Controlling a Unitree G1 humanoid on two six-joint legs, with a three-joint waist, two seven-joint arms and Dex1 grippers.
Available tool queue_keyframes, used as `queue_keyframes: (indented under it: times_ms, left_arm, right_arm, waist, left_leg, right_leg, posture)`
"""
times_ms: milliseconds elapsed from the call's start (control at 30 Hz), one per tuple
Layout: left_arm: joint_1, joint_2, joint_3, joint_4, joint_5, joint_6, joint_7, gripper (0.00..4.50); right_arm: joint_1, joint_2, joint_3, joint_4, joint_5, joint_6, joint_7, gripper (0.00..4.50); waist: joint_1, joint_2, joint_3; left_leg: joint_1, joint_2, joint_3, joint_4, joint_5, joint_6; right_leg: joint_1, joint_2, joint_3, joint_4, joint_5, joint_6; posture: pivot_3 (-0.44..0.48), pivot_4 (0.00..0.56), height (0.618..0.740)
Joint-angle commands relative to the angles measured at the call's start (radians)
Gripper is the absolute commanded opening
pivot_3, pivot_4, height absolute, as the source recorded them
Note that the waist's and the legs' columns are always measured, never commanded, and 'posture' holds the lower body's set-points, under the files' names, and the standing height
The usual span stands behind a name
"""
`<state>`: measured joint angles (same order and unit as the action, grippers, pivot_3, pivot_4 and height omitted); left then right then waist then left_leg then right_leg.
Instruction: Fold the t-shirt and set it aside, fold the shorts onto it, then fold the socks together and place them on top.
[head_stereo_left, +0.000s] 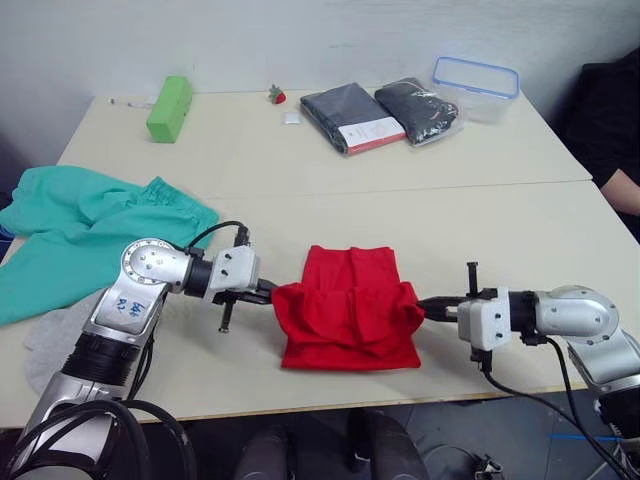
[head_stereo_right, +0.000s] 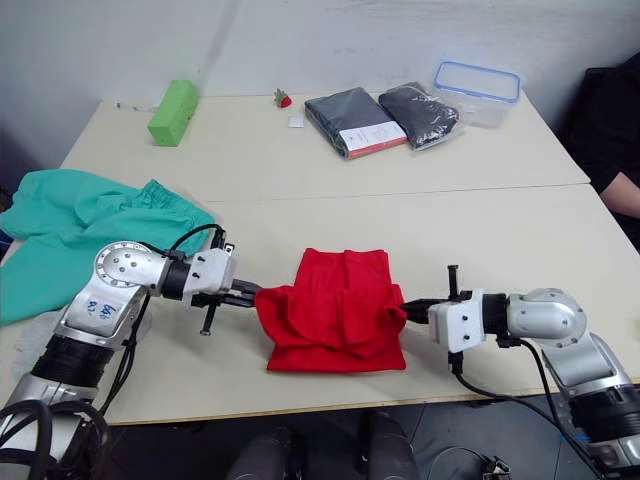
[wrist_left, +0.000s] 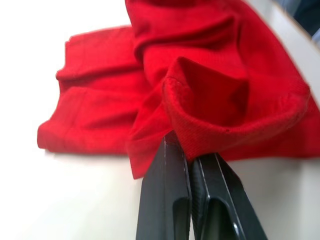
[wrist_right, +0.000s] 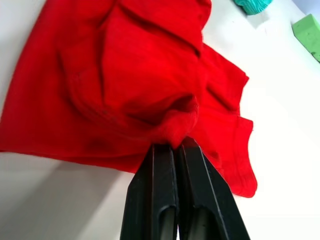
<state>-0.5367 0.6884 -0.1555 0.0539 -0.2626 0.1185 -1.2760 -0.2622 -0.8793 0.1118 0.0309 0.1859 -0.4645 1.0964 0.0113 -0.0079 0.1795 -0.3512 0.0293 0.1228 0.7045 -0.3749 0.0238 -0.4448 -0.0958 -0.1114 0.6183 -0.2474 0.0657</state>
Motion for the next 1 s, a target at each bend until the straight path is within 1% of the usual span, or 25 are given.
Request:
queue_keyframes:
  times_ms: [33, 100, 167, 233, 333, 367, 433, 533, 633, 700, 833, 933, 1000]
  left_arm:
    - [-0.065, -0.037, 0.064, -0.021, -0.13, 0.26, 0.071, 0.02]
    - [-0.091, -0.05, 0.078, -0.008, -0.177, 0.426, 0.109, 0.02]
    - [-0.112, -0.062, 0.074, 0.029, -0.19, 0.585, 0.162, 0.02]
    - [-0.123, -0.076, 0.071, 0.058, -0.184, 0.662, 0.212, 0.02]
    - [-0.148, -0.122, 0.086, 0.147, -0.158, 0.767, 0.332, 0.02]
    - [-0.151, -0.14, 0.102, 0.169, -0.165, 0.831, 0.374, 0.02]
    - [-0.153, -0.163, 0.125, 0.186, -0.177, 0.904, 0.429, 0.02]
    - [-0.181, -0.227, 0.239, 0.232, -0.217, 1.028, 0.549, 0.02]
    - [-0.208, -0.269, 0.333, 0.265, -0.241, 1.113, 0.637, 0.02]
    - [-0.22, -0.287, 0.379, 0.277, -0.249, 1.146, 0.679, 0.02]
    - [-0.219, -0.297, 0.406, 0.248, -0.262, 1.184, 0.707, 0.02]
    - [-0.23, -0.306, 0.463, 0.246, -0.288, 1.224, 0.741, 0.02]
    - [-0.216, -0.296, 0.461, 0.209, -0.304, 1.227, 0.725, 0.02]
  right_arm:
    - [-0.059, 0.035, -0.035, -0.021, 0.127, 0.25, -0.022, 0.0]
    - [-0.088, 0.051, -0.04, -0.024, 0.182, 0.403, -0.024, 0.0]
    - [-0.137, 0.073, -0.042, -0.019, 0.279, 0.651, -0.041, 0.0]
    - [-0.176, 0.094, -0.051, -0.015, 0.341, 0.834, -0.072, 0.0]
    - [-0.256, 0.146, -0.089, 0.029, 0.445, 1.145, -0.172, 0.0]
    - [-0.29, 0.172, -0.104, 0.07, 0.465, 1.257, -0.225, 0.0]
    - [-0.329, 0.205, -0.128, 0.112, 0.488, 1.392, -0.289, 0.0]
    - [-0.388, 0.263, -0.255, 0.187, 0.573, 1.599, -0.401, 0.0]
    - [-0.405, 0.281, -0.326, 0.2, 0.608, 1.71, -0.448, 0.0]
    - [-0.4, 0.279, -0.343, 0.189, 0.604, 1.724, -0.463, 0.0]
    - [-0.395, 0.275, -0.373, 0.178, 0.589, 1.722, -0.487, 0.0]
    - [-0.401, 0.263, -0.399, 0.176, 0.591, 1.725, -0.492, 0.0]
    - [-0.391, 0.25, -0.399, 0.161, 0.591, 1.726, -0.479, 0.0]
  waist:
    - [0.001, 0.0, 0.0]
    - [0.001, 0.0, 0.0]
    - [0.0, 0.0, 0.0]
    - [0.0, 0.0, 0.0]
    - [-0.001, 0.0, 0.0]
    - [-0.002, 0.0, 0.0]
    - [-0.004, 0.0, 0.0]
    - [0.001, 0.0, 0.0]
    - [0.0, 0.0, 0.0]
    - [-0.001, 0.0, 0.0]
    - [-0.012, 0.0, 0.0]
    - [-0.014, 0.0, 0.0]
    - [-0.015, 0.0, 0.0]
  left_leg:
    - [0.0, 0.0, -0.001, 0.001, 0.0, 0.0]
    - [-0.002, 0.0, -0.002, 0.004, 0.0, 0.0]
    - [-0.002, 0.0, -0.003, 0.004, 0.0, 0.0]
    - [-0.002, 0.0, -0.003, 0.004, 0.0, 0.0]
    - [-0.002, 0.0, -0.004, 0.004, 0.0, 0.0]
    - [-0.002, 0.0, -0.004, 0.005, 0.0, 0.0]
    - [-0.003, 0.0, -0.004, 0.005, 0.0, 0.0]
    - [-0.004, 0.0, -0.005, 0.005, 0.0, 0.0]
    - [-0.004, -0.001, -0.005, 0.005, 0.0, 0.0]
    - [-0.004, 0.0, -0.005, 0.004, 0.0, 0.0]
    - [-0.004, 0.0, -0.005, 0.004, 0.0, -0.001]
    - [-0.003, 0.0, -0.004, 0.003, -0.001, -0.002]
    - [-0.003, 0.0, -0.004, 0.003, -0.001, -0.002]
  right_leg:
    - [0.0, 0.0, 0.001, 0.0, 0.0, 0.0]
    - [0.0, 0.0, 0.002, 0.002, 0.0, 0.0]
    - [0.0, 0.0, 0.002, 0.002, 0.0, 0.0]
    - [0.0, 0.0, 0.002, 0.002, 0.0, 0.0]
    - [0.0, -0.001, 0.002, 0.003, 0.0, 0.0]
    - [0.0, -0.001, 0.002, 0.003, 0.0, 0.0]
    - [0.0, -0.001, 0.002, 0.003, 0.0, 0.0]
    - [-0.001, -0.002, 0.001, 0.003, 0.0, 0.0]
    - [-0.001, -0.003, 0.001, 0.003, 0.0, 0.0]
    - [-0.001, -0.003, 0.001, 0.003, 0.0, 0.0]
    - [-0.001, -0.003, 0.001, 0.003, 0.0, 0.0]
    - [-0.001, -0.002, 0.002, 0.003, 0.0, 0.0]
    - [-0.001, -0.002, 0.002, 0.003, 0.0, 0.0]
  posture:
    - [0.0, 0.15, 0.74]
    - [0.0, 0.15, 0.74]
    - [0.0, 0.15, 0.74]
    - [0.0, 0.15, 0.74]
    - [0.0, 0.15, 0.74]
    - [0.0, 0.15, 0.74]
    - [0.0, 0.15, 0.74]
    - [0.0, 0.15, 0.74]
    - [0.0, 0.15, 0.74]
    - [0.0, 0.15, 0.74]
    - [0.0, 0.15, 0.74]
    - [0.0, 0.15, 0.74]
    - [0.0, 0.15, 0.74]
